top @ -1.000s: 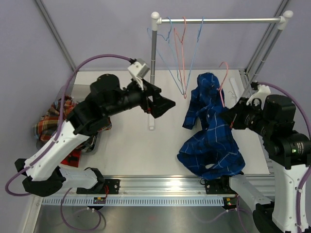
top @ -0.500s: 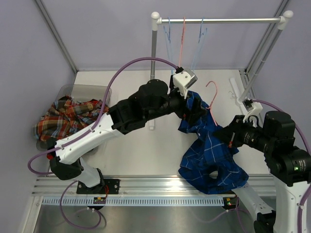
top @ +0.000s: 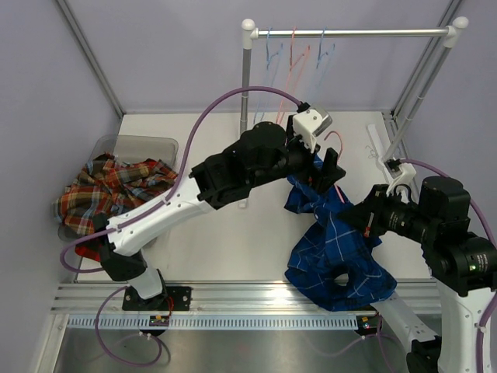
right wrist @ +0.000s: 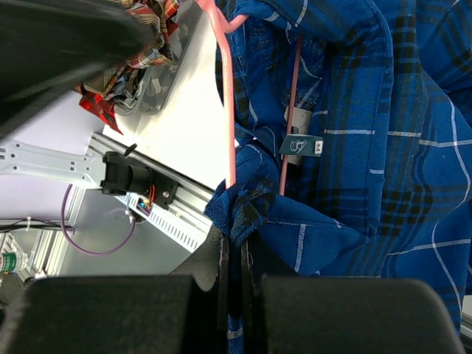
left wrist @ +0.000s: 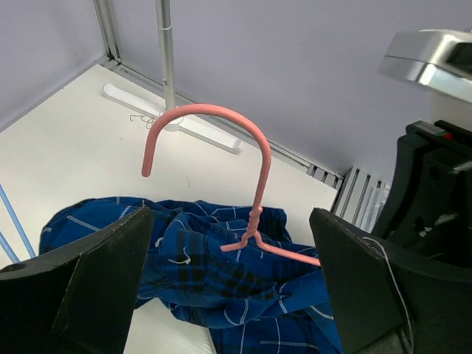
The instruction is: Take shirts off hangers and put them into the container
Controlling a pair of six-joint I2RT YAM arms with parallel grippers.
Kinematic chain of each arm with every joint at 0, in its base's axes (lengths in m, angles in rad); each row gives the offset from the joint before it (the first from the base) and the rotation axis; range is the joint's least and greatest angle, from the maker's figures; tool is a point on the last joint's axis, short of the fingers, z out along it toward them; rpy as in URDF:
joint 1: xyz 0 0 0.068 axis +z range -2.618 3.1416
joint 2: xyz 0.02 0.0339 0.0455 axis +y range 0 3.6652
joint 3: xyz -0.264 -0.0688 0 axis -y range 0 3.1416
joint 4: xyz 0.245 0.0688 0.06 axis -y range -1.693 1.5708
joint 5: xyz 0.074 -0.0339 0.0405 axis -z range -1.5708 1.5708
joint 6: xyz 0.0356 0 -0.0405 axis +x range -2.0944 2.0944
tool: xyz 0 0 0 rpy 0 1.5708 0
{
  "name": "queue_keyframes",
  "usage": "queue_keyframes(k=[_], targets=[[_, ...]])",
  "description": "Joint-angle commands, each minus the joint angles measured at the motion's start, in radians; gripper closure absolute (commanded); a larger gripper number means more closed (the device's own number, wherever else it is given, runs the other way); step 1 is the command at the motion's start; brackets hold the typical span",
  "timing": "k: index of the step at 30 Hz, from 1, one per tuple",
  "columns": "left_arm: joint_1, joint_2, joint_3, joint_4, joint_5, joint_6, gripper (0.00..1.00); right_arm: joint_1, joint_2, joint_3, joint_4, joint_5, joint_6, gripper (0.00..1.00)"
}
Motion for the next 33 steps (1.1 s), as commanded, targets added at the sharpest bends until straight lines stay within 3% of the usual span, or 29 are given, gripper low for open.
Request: queue_keyframes(k=[1, 4, 5, 7, 8, 9, 10, 11, 12, 14, 15, 16, 19, 26, 28, 29, 31, 32, 33], targets=[[-0.004, 0.027, 0.074, 0.039, 0.000, -0.005, 0.09, 0.013, 0.007, 0.044, 0.041, -0.062, 0.013, 1.00], [-0.004, 0.055, 0.097, 0.025, -0.002, -0.007, 0.14, 0.015, 0.007, 0.053, 0.045, -0.078, 0.020, 1.00], [-0.004, 0.067, 0.103, 0.020, -0.002, -0.007, 0.24, 0.014, 0.007, 0.059, 0.045, -0.085, 0.024, 1.00], [-0.004, 0.082, 0.134, 0.008, -0.016, -0.007, 0.57, 0.014, 0.007, 0.061, 0.047, -0.096, 0.030, 1.00], [-0.004, 0.098, 0.149, -0.018, -0.034, -0.010, 0.85, 0.014, 0.007, 0.068, 0.042, -0.095, 0.025, 1.00], [-0.004, 0.104, 0.167, -0.033, -0.060, -0.013, 1.00, 0.014, 0.009, 0.073, 0.036, -0.079, 0.024, 1.00], [-0.004, 0.108, 0.198, -0.049, -0.115, -0.009, 1.00, 0.014, 0.009, 0.076, 0.030, -0.072, 0.022, 0.99], [-0.004, 0.104, 0.210, -0.078, -0.147, -0.007, 1.00, 0.014, 0.007, 0.091, 0.022, -0.063, 0.014, 0.66], [-0.004, 0.096, 0.218, -0.092, -0.225, -0.007, 1.00, 0.014, 0.006, 0.099, 0.016, -0.034, 0.014, 0.45], [0.005, 0.084, 0.259, -0.156, -0.287, -0.013, 1.00, 0.014, -0.002, 0.125, -0.007, -0.006, 0.001, 0.21], [0.011, 0.082, 0.292, -0.193, -0.319, -0.012, 1.00, 0.014, -0.005, 0.130, -0.013, 0.016, -0.004, 0.01], [0.017, 0.085, 0.333, -0.234, -0.339, -0.016, 1.00, 0.016, -0.010, 0.130, -0.022, 0.017, -0.007, 0.00], [0.032, 0.066, 0.442, -0.363, -0.401, 0.008, 1.00, 0.024, -0.027, 0.104, -0.015, 0.007, -0.018, 0.00], [0.109, -0.025, 0.419, -0.385, -0.425, 0.034, 1.00, 0.041, -0.062, 0.032, 0.004, -0.055, -0.030, 0.03], [0.114, -0.036, 0.404, -0.370, -0.421, 0.036, 1.00, 0.041, -0.065, 0.029, -0.002, -0.040, -0.033, 0.20], [0.114, -0.045, 0.398, -0.363, -0.421, 0.038, 1.00, 0.041, -0.066, 0.030, -0.005, -0.027, -0.033, 0.46], [0.114, -0.048, 0.396, -0.362, -0.425, 0.045, 1.00, 0.041, -0.076, 0.030, -0.007, -0.016, -0.035, 0.67], [0.117, -0.049, 0.398, -0.362, -0.425, 0.048, 1.00, 0.042, -0.077, 0.026, -0.007, -0.015, -0.033, 0.92], [0.117, -0.053, 0.399, -0.360, -0.428, 0.050, 1.00, 0.042, -0.076, 0.026, -0.007, -0.013, -0.033, 1.00]])
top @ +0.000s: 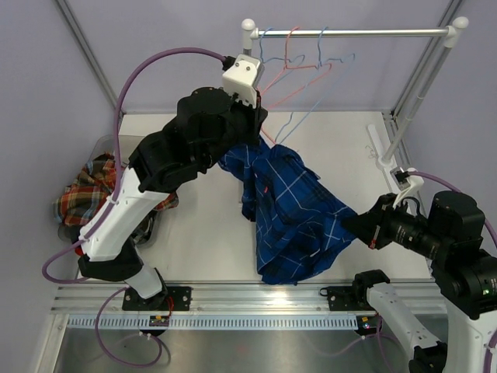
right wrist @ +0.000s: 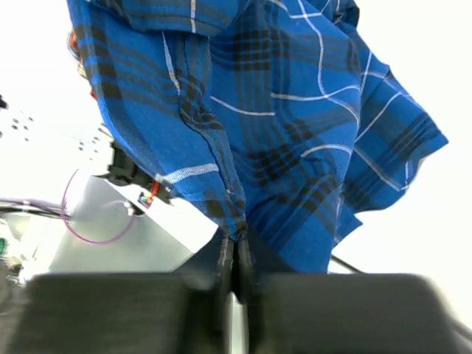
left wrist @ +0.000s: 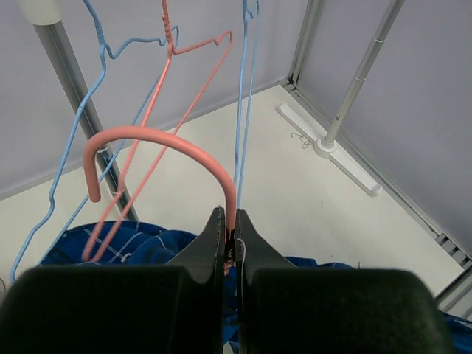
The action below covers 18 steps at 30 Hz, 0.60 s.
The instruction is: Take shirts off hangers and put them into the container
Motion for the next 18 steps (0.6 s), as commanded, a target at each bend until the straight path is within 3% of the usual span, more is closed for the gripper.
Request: queue_keyframes(k=[1, 5, 6, 9, 12, 16, 18], targets=[[-0.001, -0.037, 0.019, 0.065, -0.037, 0.026, 1.00, 0.009, -0.014, -0.003, 0.002, -0.005, -0.011, 1.00], [0.000, -0.069, 0.001, 0.089, -0.198, 0.049, 1.00, 0.007, -0.037, 0.028, 0.000, 0.054, 0.004, 1.00], [-0.001, -0.105, -0.016, 0.104, -0.303, 0.052, 1.00, 0.009, -0.057, 0.032, 0.001, 0.083, 0.013, 1.00], [-0.001, -0.232, -0.154, 0.247, -0.492, 0.084, 1.00, 0.007, -0.147, 0.022, 0.053, 0.123, 0.077, 1.00], [-0.001, -0.326, -0.295, 0.434, -0.643, 0.146, 1.00, 0.007, -0.218, -0.031, 0.132, 0.030, 0.113, 1.00], [-0.001, -0.452, -0.407, 0.635, -0.737, 0.254, 1.00, 0.007, -0.247, -0.121, 0.132, -0.042, 0.111, 1.00], [-0.001, -0.510, -0.438, 0.661, -0.752, 0.265, 1.00, 0.007, -0.224, -0.176, 0.095, -0.036, 0.099, 1.00]])
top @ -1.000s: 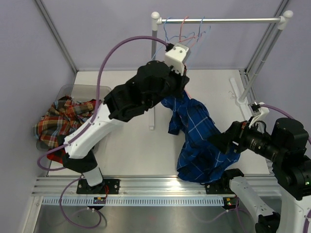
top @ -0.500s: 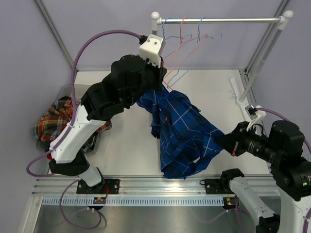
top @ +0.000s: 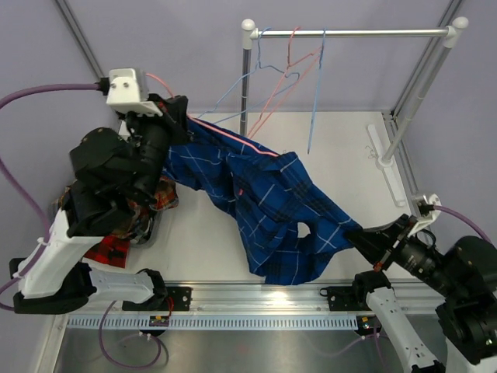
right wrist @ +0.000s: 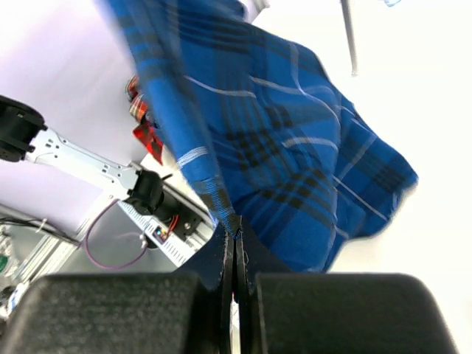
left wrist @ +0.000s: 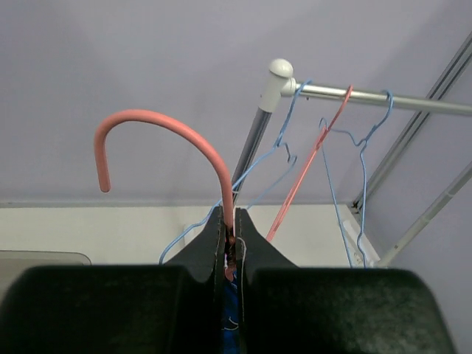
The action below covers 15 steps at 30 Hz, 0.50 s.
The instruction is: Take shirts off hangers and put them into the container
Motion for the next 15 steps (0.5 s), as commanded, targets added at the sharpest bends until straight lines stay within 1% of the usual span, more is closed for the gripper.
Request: queue_keyframes(k=[1, 3, 4, 7, 11, 13, 14, 15], targets=[[0.041, -0.110, -0.016, 0.235, -0.299, 0.152, 1.00, 0.005, 0.037, -0.082, -0.118, -0.012, -0.004, 1.00], [0.041, -0.125, -0.006, 0.205, -0.304, 0.138, 1.00, 0.005, 0.037, -0.146, -0.114, -0.006, 0.000, 1.00], [0.041, -0.127, 0.013, 0.151, -0.304, 0.103, 1.00, 0.007, 0.037, -0.175, -0.111, 0.005, 0.009, 1.00], [0.039, -0.130, 0.018, 0.108, -0.322, 0.068, 1.00, 0.005, 0.081, -0.189, -0.141, 0.048, -0.003, 1.00], [0.039, -0.134, 0.017, 0.111, -0.339, 0.070, 1.00, 0.005, 0.123, -0.198, -0.178, 0.079, -0.020, 1.00], [0.039, -0.131, 0.011, 0.170, -0.373, 0.113, 1.00, 0.005, 0.127, -0.224, -0.177, 0.030, -0.038, 1.00], [0.039, -0.125, 0.003, 0.200, -0.397, 0.139, 1.00, 0.005, 0.108, -0.232, -0.169, -0.036, -0.040, 1.00], [0.039, -0.108, -0.006, 0.317, -0.416, 0.250, 1.00, 0.007, 0.088, -0.237, -0.134, -0.079, -0.037, 1.00]])
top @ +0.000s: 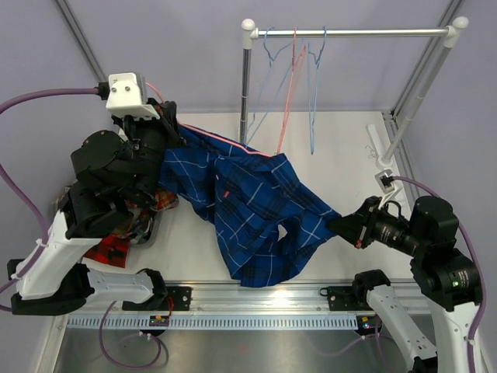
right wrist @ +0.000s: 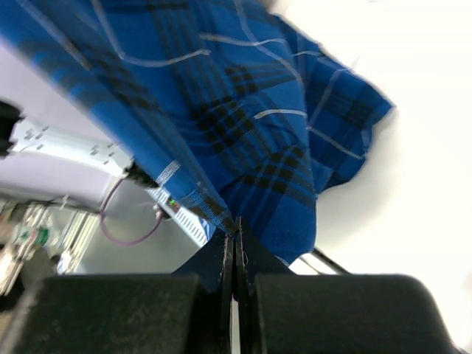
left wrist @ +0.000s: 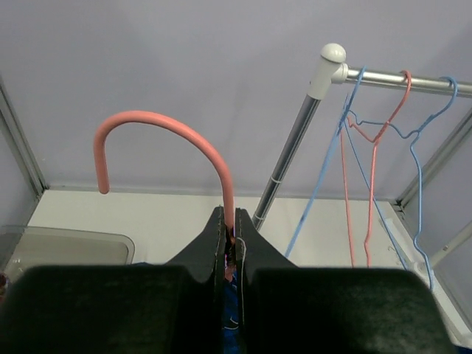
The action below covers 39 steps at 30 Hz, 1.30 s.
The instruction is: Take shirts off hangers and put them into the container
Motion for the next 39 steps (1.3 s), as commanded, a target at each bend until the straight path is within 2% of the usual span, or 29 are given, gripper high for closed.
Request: queue_keyframes(k=[1, 2, 3, 4, 8, 10, 12, 14, 16, 17, 18, 19, 20, 23, 24, 25, 30, 31, 33, 34, 39], targets=[[0.046, -0.038, 0.030, 0.428, -0.331, 0.288, 1.00, 0.001, -0.063, -0.027, -0.176, -0.053, -0.047, 1.00], [0.047, -0.022, 0.008, 0.497, -0.360, 0.359, 1.00, 0.001, -0.141, -0.022, -0.133, -0.122, -0.015, 1.00], [0.049, 0.007, -0.004, 0.653, -0.365, 0.507, 1.00, 0.003, -0.175, -0.018, -0.040, -0.140, 0.052, 1.00], [0.049, 0.024, -0.012, 0.740, -0.376, 0.606, 1.00, 0.001, -0.216, 0.000, 0.018, -0.167, 0.074, 1.00], [0.054, 0.088, 0.005, 0.783, -0.388, 0.673, 1.00, 0.001, -0.250, 0.011, 0.056, -0.181, 0.113, 1.00], [0.052, 0.093, 0.037, 0.658, -0.384, 0.572, 1.00, 0.001, -0.212, -0.004, -0.002, -0.155, 0.081, 1.00], [0.052, 0.097, 0.121, 0.401, -0.351, 0.369, 1.00, 0.001, -0.143, -0.057, -0.079, -0.131, 0.032, 1.00], [0.046, 0.096, 0.141, 0.345, -0.336, 0.294, 1.00, 0.001, -0.088, -0.105, -0.120, -0.080, 0.002, 1.00], [0.035, 0.094, 0.175, 0.222, -0.312, 0.224, 1.00, 0.001, -0.056, -0.145, -0.128, -0.051, -0.039, 1.00], [0.032, 0.088, 0.183, 0.176, -0.249, 0.131, 1.00, 0.003, -0.046, -0.147, -0.109, -0.029, -0.042, 0.95], [0.032, 0.087, 0.192, 0.061, -0.202, 0.083, 1.00, 0.001, -0.051, -0.131, -0.089, -0.023, -0.029, 0.74], [0.032, 0.082, 0.201, 0.012, -0.139, 0.041, 1.00, 0.001, -0.053, -0.115, -0.075, -0.011, -0.016, 0.56], [0.032, 0.072, 0.195, -0.046, -0.023, 0.000, 1.00, 0.001, -0.043, -0.090, -0.055, 0.010, -0.012, 0.46], [0.031, 0.068, 0.163, -0.124, 0.203, -0.057, 1.00, 0.001, 0.032, 0.040, -0.001, -0.058, 0.011, 0.32], [0.031, 0.071, 0.151, -0.137, 0.246, -0.063, 1.00, 0.001, 0.052, 0.119, 0.014, -0.078, 0.019, 0.21], [0.031, 0.077, 0.142, -0.151, 0.288, -0.067, 1.00, 0.001, 0.106, 0.170, 0.020, -0.103, 0.018, 0.18], [0.029, 0.157, 0.135, -0.263, 0.409, -0.093, 1.00, 0.001, 0.301, 0.492, 0.019, -0.181, 0.010, 0.19], [0.029, 0.188, 0.140, -0.276, 0.422, -0.099, 1.00, 0.004, 0.364, 0.529, 0.013, -0.201, 0.010, 0.24], [0.024, 0.219, 0.167, -0.303, 0.451, -0.111, 1.00, 0.021, 0.418, 0.623, 0.001, -0.194, 0.005, 0.27], [0.023, 0.251, 0.181, -0.310, 0.457, -0.114, 1.00, 0.038, 0.475, 0.658, -0.013, -0.148, 0.001, 0.31], [0.001, 0.337, 0.288, -0.352, 0.454, -0.099, 1.00, 0.302, 0.650, 0.923, -0.142, 0.108, -0.030, 0.31]])
